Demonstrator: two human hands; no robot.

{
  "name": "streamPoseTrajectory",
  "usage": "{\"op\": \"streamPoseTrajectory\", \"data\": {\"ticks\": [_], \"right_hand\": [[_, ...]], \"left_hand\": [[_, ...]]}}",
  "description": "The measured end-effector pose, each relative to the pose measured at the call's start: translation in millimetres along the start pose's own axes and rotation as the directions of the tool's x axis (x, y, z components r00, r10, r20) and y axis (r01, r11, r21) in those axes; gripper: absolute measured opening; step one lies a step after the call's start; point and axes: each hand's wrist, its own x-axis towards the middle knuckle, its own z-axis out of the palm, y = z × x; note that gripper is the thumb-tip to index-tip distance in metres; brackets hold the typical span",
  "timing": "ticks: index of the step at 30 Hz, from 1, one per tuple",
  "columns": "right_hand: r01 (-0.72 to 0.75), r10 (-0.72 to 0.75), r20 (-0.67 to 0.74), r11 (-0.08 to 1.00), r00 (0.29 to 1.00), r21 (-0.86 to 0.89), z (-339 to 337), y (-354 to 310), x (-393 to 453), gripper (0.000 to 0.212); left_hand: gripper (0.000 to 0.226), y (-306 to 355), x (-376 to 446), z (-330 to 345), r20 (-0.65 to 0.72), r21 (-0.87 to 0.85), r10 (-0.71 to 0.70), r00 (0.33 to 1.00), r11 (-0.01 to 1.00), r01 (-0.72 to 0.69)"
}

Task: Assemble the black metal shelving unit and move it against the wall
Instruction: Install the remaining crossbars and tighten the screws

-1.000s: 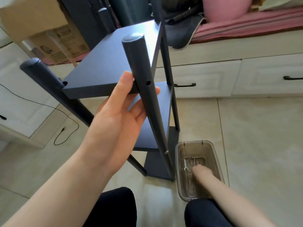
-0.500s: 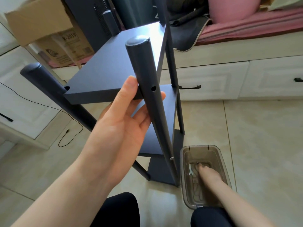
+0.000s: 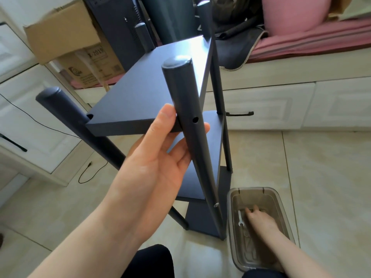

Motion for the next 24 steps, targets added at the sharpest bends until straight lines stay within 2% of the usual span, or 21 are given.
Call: {"op": "streamPoseTrajectory", "data": {"ticks": [6, 12, 17, 20, 24], "right_hand": [[0.073, -0.073, 0.003, 0.988, 0.997, -0.139, -2.5, 1.3, 8.8, 0.035], [0.072, -0.08, -0.047, 0.985, 0.996, -0.156, -11.7, -1.7, -3.2, 0.038], [0.055, -0.046, -0.082, 0.991, 0.996, 0.12, -31.7, -4.3, -28.5, 0.044], [0.057, -0.034, -0.075, 0.943, 0.997, 0.328, -62.9, -9.9, -47.8, 0.015], [0.105, 0.021, -0.202, 0.796, 0.979, 0.595, -127.9, -17.7, -88.3, 0.009]], "left_hand": [[0.027, -2.3, 1.6, -2.9, 0.006, -0.016, 0.006, 1.0, 1.0, -0.006], [0.026, -4.2, 3.0, -4.4, 0.012, -0.016, 0.007, 1.0, 1.0, -0.007], [0.025, -5.8, 1.3, 3.1, 0.004, -0.036, -0.007, 1.0, 0.999, 0.007], [0.025, -3.8, 0.0, 8.1, -0.041, -0.047, -0.015, 0.999, 0.999, 0.013], [0.049, 0.7, -0.7, 8.4, -0.092, -0.075, -0.038, 0.995, 0.997, 0.031]]}}
